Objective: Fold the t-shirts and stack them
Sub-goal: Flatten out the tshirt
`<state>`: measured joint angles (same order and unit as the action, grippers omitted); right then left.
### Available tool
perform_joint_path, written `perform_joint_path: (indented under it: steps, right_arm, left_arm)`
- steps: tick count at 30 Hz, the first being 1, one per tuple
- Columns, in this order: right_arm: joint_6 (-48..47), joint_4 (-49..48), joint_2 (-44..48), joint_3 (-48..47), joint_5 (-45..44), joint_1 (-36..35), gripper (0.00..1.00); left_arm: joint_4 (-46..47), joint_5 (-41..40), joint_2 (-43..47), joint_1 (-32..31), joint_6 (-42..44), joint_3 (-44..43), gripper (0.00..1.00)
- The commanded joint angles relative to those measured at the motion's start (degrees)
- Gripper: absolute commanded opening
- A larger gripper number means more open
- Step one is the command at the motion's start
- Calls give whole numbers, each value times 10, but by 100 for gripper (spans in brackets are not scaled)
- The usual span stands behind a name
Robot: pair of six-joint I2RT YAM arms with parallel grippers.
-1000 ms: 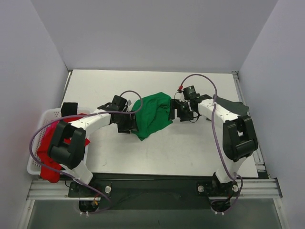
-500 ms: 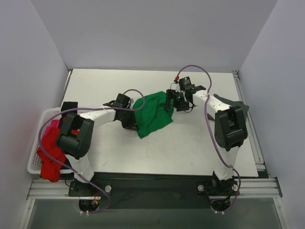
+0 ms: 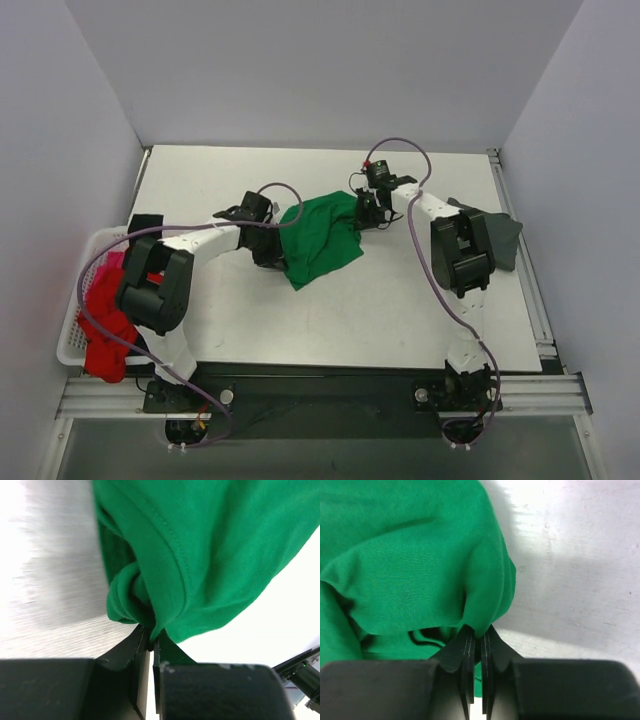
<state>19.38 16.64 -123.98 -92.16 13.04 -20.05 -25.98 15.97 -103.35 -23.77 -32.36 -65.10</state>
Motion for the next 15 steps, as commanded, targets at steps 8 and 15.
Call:
perform_joint_path:
  steps: [8, 15]
  right_arm:
    - [-29, 62, 192, 57, -31, 48, 0]
    - [-43, 139, 370, 111, -35, 50, 0]
  left_arm:
    - [-72, -5, 123, 130, 92, -74, 0]
    - [-117, 13, 201, 175, 114, -105, 0]
